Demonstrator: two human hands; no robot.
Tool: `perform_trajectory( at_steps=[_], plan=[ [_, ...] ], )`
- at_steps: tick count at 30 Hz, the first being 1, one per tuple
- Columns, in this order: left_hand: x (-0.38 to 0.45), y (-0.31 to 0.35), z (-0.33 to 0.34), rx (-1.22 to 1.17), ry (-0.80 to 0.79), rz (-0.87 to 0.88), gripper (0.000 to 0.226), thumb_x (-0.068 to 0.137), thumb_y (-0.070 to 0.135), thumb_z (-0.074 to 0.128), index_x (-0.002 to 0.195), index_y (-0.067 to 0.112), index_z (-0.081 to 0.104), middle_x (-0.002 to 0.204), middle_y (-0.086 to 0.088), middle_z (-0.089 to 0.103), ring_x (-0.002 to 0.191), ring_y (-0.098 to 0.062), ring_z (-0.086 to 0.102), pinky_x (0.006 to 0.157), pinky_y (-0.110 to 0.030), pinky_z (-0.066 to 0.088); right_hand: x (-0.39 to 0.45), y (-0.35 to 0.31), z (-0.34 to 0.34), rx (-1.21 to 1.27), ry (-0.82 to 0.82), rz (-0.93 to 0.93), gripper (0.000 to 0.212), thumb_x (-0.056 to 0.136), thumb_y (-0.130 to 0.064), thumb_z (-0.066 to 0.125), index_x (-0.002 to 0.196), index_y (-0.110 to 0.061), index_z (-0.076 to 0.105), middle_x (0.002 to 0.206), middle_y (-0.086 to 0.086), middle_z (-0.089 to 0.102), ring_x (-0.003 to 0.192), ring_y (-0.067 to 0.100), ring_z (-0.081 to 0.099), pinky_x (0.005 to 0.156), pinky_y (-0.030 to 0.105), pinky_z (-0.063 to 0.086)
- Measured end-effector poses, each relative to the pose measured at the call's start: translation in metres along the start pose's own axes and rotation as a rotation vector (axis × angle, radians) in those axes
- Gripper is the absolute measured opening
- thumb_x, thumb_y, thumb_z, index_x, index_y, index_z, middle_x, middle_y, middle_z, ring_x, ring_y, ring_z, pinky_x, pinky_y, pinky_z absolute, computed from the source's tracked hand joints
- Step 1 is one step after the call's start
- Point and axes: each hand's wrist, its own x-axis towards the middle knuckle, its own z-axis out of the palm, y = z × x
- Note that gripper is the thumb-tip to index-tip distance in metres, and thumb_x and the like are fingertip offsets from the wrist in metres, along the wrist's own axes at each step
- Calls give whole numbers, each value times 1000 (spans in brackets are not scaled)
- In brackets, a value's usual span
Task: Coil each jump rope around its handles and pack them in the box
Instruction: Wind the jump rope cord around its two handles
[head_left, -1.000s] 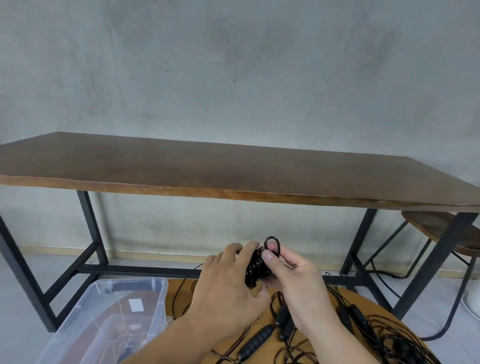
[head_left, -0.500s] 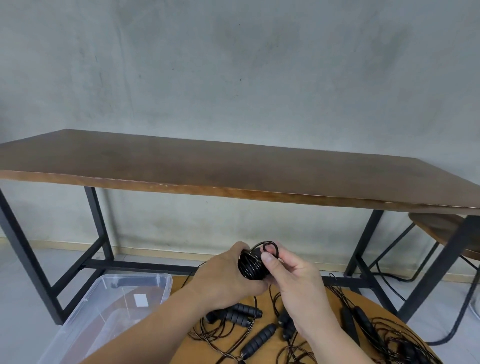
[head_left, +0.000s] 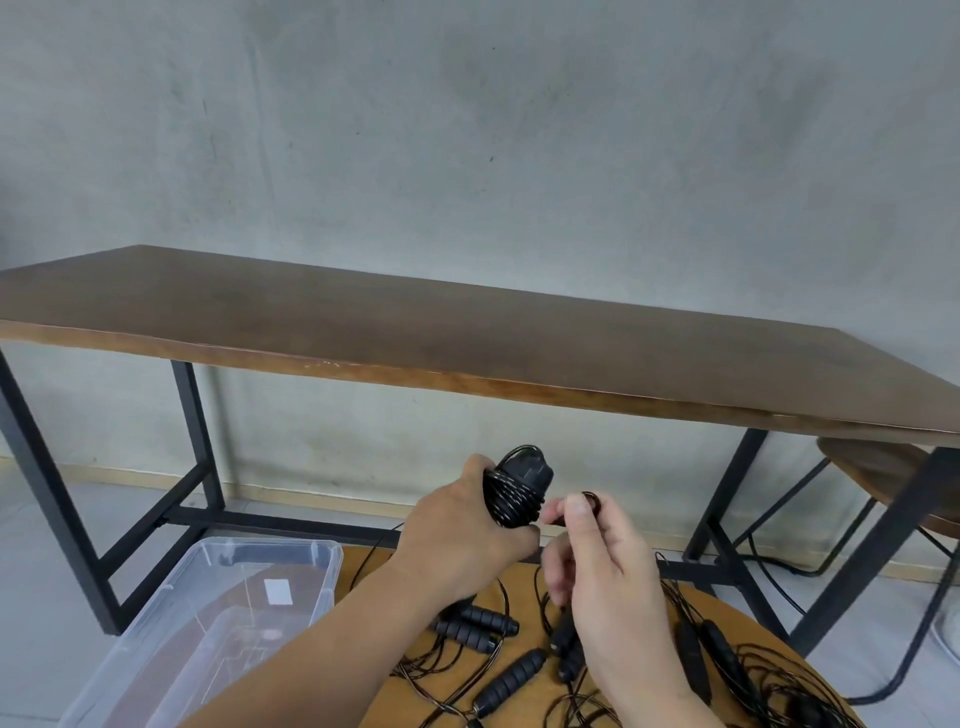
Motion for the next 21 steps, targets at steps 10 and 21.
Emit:
perform_trajectory(
  at_steps=[10,21],
  plan=[
    [7,-4,3,276,47,52,70,78,60,65,134,34,31,108,7,62,94,-18,63,80,-33,50,-5,2,14,-197,-100,-50,36,101,-43,31,78,-24,53,60,-16,47,57,5,41,53,18,32],
    [-7,-6,4,537,242,212,58,86,70,45,123,31,25,101,7,48,79,-17,61,61,-27,38,12,-11,1,-405,-206,-256,38,90,-51,42,105,-34,72,96,-20,51,97,-2,54,76,8,44]
  ],
)
